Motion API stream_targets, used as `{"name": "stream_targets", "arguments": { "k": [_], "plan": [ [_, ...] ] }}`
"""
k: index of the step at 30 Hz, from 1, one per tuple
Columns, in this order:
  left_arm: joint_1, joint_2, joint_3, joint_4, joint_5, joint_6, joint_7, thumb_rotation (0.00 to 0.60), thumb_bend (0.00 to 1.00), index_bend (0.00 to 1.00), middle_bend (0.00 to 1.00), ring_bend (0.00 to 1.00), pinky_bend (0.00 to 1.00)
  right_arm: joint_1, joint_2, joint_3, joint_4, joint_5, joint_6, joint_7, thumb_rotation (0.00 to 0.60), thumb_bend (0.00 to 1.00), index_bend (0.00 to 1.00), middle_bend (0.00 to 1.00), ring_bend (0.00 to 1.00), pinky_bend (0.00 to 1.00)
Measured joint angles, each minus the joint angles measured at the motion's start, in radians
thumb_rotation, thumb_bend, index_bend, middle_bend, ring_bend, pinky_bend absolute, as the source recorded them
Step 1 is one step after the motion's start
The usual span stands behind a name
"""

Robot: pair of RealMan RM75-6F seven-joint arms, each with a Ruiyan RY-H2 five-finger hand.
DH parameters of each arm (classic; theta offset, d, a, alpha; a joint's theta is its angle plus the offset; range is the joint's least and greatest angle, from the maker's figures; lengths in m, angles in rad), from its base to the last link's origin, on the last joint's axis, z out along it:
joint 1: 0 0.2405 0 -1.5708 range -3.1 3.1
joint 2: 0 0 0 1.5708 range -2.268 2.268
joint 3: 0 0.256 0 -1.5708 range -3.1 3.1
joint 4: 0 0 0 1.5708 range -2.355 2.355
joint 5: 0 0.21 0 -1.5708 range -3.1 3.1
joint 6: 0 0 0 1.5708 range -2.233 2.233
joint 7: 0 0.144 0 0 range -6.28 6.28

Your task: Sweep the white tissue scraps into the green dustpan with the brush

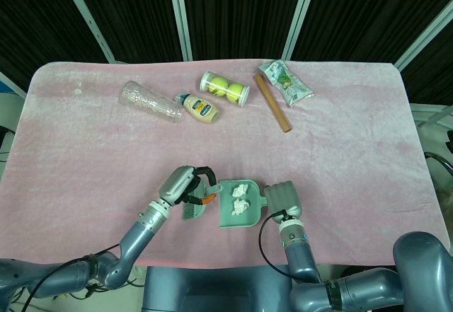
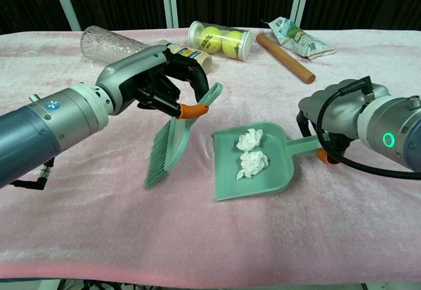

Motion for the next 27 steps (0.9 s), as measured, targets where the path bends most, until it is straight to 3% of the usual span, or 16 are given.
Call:
{"name": "stream_targets", "arguments": {
  "k": [17,27],
  "plan": [
    [-0.136,-0.184,-0.133,0.103,0.018,-0.029,0.037,0.600,0.38,0.64,0.63,0.89,1.00,-0.008,0.008,0.004,-0.005,-0.005,0.000,0.011,0.600,0.49,0.61,0.58,0.71,0.83],
    [-0.142,-0.182,-0.166,0.074,0.018,-0.005,0.033,0.600,0.38,0.64,0.63,0.89,1.00,-0.011,0.009,0.002,0.002,-0.009,0.000,0.011,0.600,0.49,0.61,0.58,0.71,0.83]
  ]
}}
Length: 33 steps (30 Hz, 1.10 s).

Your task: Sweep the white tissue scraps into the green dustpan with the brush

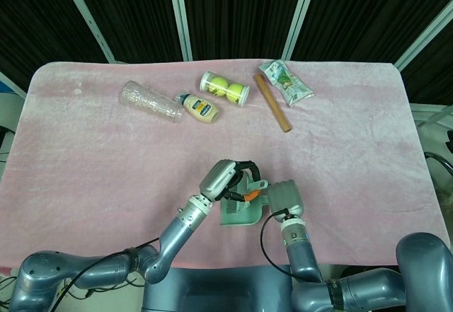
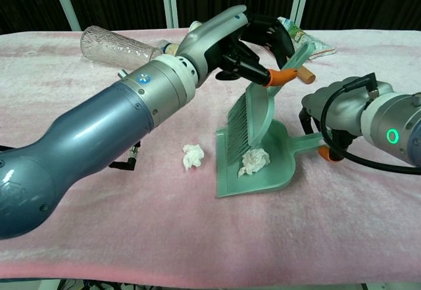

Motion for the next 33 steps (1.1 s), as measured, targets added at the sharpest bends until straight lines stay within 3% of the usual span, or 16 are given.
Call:
{"name": "stream_targets", "arguments": {
  "k": [16,24,33],
  "plan": [
    [0.119,0.202,0.119,-0.077,0.009,-0.014,-0.030,0.600,0.38,0.64,0.64,0.89,1.00,-0.003,-0.013,-0.006,0.008,0.001,0.005,-0.010,0.600,0.49,0.61,0.58,0.71,0.83],
    [0.125,0.190,0.136,-0.046,0.010,-0.028,-0.045,0.600,0.38,0.64,0.64,0.89,1.00,-0.005,-0.021,-0.005,0.014,0.003,0.007,-0.015,0.600,0.49,0.61,0.58,0.71,0.83],
    [0.112,0.103,0.128,0.015,-0.004,-0.038,-0.045,0.600,0.38,0.64,0.64,0.89,1.00,-0.008,-0.020,0.000,0.018,0.005,0.003,-0.012,0.600,0.49,0.61,0.58,0.71,0.83]
  ]
}}
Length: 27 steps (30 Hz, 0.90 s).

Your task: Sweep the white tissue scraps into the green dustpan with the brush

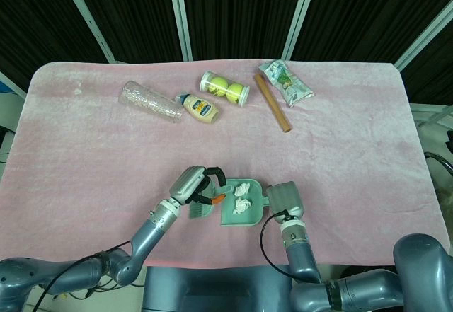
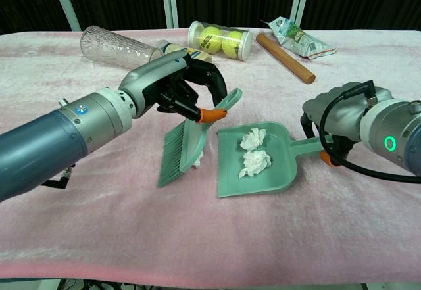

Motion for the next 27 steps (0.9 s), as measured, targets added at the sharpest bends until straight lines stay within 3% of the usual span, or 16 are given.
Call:
{"name": "stream_targets", "arguments": {
  "k": [13,20,27],
  "plan": [
    [-0.093,-0.142,-0.094,0.081,0.029,0.022,-0.011,0.600,0.38,0.65,0.64,0.89,1.00,-0.007,0.006,0.014,-0.011,0.006,-0.008,0.020,0.600,0.49,0.61,0.58,0.71,0.83],
    [-0.139,-0.224,-0.125,0.174,0.047,0.042,-0.038,0.600,0.38,0.65,0.64,0.89,1.00,-0.009,0.013,0.020,-0.018,0.010,-0.011,0.027,0.600,0.49,0.61,0.58,0.71,0.83],
    [-0.165,-0.249,-0.139,0.206,0.085,0.081,-0.069,0.600,0.38,0.65,0.63,0.89,1.00,-0.011,0.031,0.030,-0.020,0.013,-0.019,0.040,0.600,0.49,0.61,0.58,0.71,0.83]
  ]
}}
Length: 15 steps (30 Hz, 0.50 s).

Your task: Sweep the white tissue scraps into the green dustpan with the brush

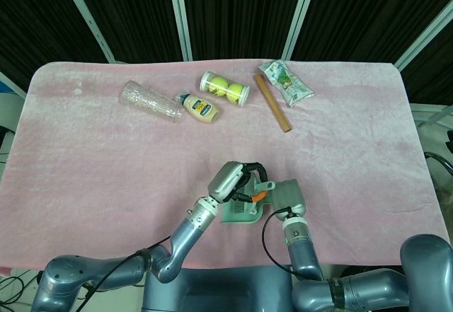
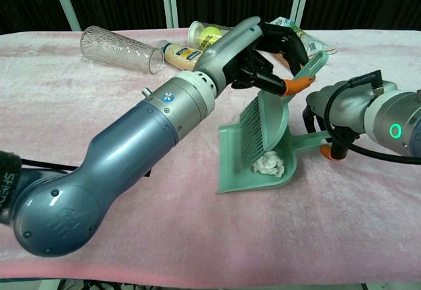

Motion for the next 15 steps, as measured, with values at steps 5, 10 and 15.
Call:
{"name": "stream_targets", "arguments": {
  "k": [5,10,15],
  "plan": [
    [-0.009,0.007,-0.013,-0.011,0.018,0.025,-0.021,0.600,0.38,0.65,0.63,0.89,1.00,-0.003,0.005,0.000,-0.001,0.006,-0.004,0.008,0.600,0.49,0.61,0.58,0.71,0.83],
    [-0.010,0.052,-0.009,-0.062,0.038,0.033,-0.022,0.600,0.38,0.64,0.63,0.89,1.00,-0.007,0.004,0.004,0.002,0.016,-0.010,0.020,0.600,0.49,0.61,0.58,0.71,0.83],
    [-0.005,0.114,-0.008,-0.098,0.050,0.037,-0.008,0.600,0.38,0.64,0.63,0.89,1.00,-0.008,0.006,0.006,0.006,0.013,-0.009,0.029,0.600,0.49,0.61,0.58,0.71,0.83]
  ]
}}
